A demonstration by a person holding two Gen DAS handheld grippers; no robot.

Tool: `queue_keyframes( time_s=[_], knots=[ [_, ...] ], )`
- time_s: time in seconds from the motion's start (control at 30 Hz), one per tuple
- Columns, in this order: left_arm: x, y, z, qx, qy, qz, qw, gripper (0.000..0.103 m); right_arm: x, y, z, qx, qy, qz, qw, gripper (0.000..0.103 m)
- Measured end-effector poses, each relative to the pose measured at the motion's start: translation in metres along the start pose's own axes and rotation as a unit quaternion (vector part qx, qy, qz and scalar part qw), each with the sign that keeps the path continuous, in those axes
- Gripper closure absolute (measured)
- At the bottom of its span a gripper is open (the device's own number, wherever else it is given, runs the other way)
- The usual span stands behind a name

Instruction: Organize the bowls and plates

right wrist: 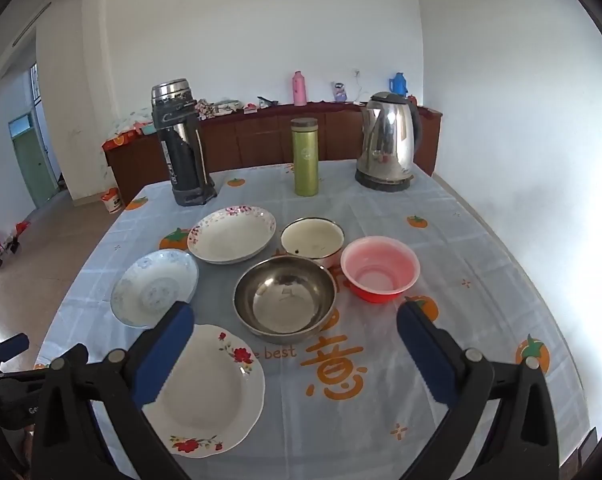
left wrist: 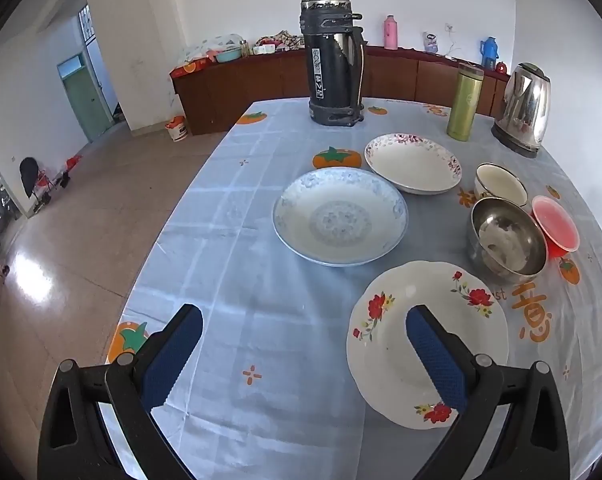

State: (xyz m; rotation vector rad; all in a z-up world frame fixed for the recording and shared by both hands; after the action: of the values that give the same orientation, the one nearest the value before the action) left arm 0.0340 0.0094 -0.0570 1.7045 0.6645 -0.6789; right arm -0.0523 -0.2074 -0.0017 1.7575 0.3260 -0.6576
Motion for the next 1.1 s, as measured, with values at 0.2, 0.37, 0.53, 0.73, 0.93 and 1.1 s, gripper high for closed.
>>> queue_keyframes(
  time_s=[0.2, 0.37, 0.53, 0.73, 0.93, 1.1],
  knots=[
    [0.003, 0.0, 0.002, 0.002, -0.003, -0.003, 1.0, 0.001, 0.004, -0.002, 0.001, 0.003, 0.0, -0.007, 1.0, 0.0],
    [0.003, 0.0, 0.003, 0.003, -0.001, -0.004, 1.0, 0.001, 0.006, -0.003, 0.003, 0.008, 0.005, -0.013, 1.0, 0.0],
    [0.003, -0.001, 0.004, 0.002, -0.003, -0.003, 1.0, 0.001, 0.006, -0.004, 0.0, 0.006, 0.009, -0.013, 1.0, 0.0],
    [0.005, -0.003, 0.007, 0.005, -0.007, -0.002, 1.0, 0.001, 0.011, -0.007, 0.003, 0.022, 0.021, -0.023, 0.999, 0.0],
    [0.008, -0.004, 0.011, 0.008, -0.014, -0.005, 0.9999, 0.001, 0.012, -0.008, 0.005, 0.021, 0.018, -0.024, 0.999, 0.0],
    [0.015, -0.004, 0.015, 0.013, -0.014, -0.011, 0.9998, 0.001, 0.014, -0.009, 0.006, 0.02, 0.017, -0.026, 0.999, 0.0]
  ],
)
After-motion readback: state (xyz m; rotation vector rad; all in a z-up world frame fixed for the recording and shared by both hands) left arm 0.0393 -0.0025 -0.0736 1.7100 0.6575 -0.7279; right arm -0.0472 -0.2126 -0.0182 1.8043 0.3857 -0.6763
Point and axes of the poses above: each gripper's, at about its wrist camera, not at the fingertips, and x roughly the way its jaws point, z to its right, y to its top, the point moved 5 cm from there along x, roughly the way its jaws point, and after that the axes turned 8 degrees about y, right-handed, at the moved point
